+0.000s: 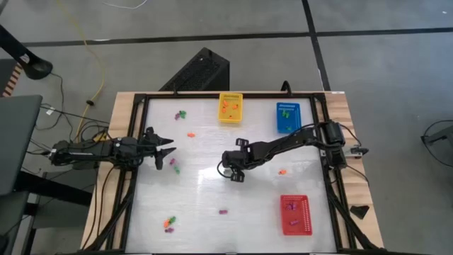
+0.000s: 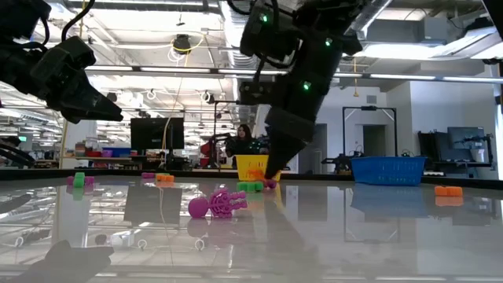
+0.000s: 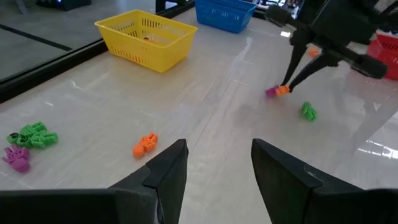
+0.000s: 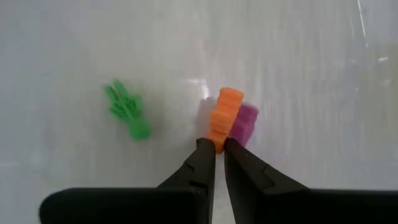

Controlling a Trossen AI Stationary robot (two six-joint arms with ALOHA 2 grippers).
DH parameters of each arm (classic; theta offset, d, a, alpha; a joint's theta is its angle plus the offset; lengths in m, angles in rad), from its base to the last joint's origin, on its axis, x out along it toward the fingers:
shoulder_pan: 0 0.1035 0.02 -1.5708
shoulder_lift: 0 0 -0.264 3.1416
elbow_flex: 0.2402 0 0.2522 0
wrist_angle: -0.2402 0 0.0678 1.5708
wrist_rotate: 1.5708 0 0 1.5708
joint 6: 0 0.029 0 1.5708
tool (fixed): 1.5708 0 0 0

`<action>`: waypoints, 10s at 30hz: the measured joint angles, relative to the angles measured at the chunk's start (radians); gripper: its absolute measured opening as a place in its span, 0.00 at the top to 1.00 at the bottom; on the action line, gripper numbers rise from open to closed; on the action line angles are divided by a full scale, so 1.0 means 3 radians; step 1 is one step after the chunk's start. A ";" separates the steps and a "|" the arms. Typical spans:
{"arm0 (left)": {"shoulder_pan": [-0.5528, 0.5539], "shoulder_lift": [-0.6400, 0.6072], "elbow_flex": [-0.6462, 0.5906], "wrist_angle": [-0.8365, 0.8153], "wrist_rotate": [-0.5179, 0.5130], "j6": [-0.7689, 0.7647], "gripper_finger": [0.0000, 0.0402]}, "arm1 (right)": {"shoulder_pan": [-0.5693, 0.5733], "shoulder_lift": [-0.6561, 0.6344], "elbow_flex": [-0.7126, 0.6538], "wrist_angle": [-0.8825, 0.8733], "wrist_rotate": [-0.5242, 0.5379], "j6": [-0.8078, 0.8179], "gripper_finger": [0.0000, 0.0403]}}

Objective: Sort Halloween decoration
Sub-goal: Put the orange skeleton toy into the yellow bin, then put the violet skeleton toy into the red bin, then put the green skeleton toy into the blue bin

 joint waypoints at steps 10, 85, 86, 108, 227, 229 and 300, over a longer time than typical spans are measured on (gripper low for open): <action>0.0000 0.0000 0.0000 0.0000 -0.0001 0.0000 0.58 | -0.0488 -0.0008 0.0467 0.0016 0.0078 -0.0573 0.85; 0.0000 0.0000 0.0001 0.0000 -0.0001 0.0000 0.58 | 0.0577 -0.0013 -0.0083 0.0582 0.0930 0.1021 0.53; 0.0001 0.0000 0.0000 0.0000 -0.0003 0.0000 0.58 | 0.0577 -0.0013 -0.0101 0.0646 0.0930 0.1018 0.53; 0.0001 0.0000 0.0000 0.0000 -0.0001 0.0000 0.58 | 0.1281 0.0042 -0.0112 0.1532 -0.0460 0.0462 0.54; 0.0000 0.0001 0.0000 0.0000 0.0001 0.0000 0.58 | -0.0083 0.2276 0.2453 0.2519 -0.0882 0.0216 0.44; 0.0001 0.0001 0.0000 0.0000 0.0003 0.0000 0.58 | -0.0032 0.2340 0.2561 0.2423 -0.0611 0.0139 0.44; 0.0000 0.0001 0.0001 -0.0001 -0.0002 0.0000 0.58 | -0.0277 0.2111 0.2218 0.2077 -0.0628 -0.0216 0.47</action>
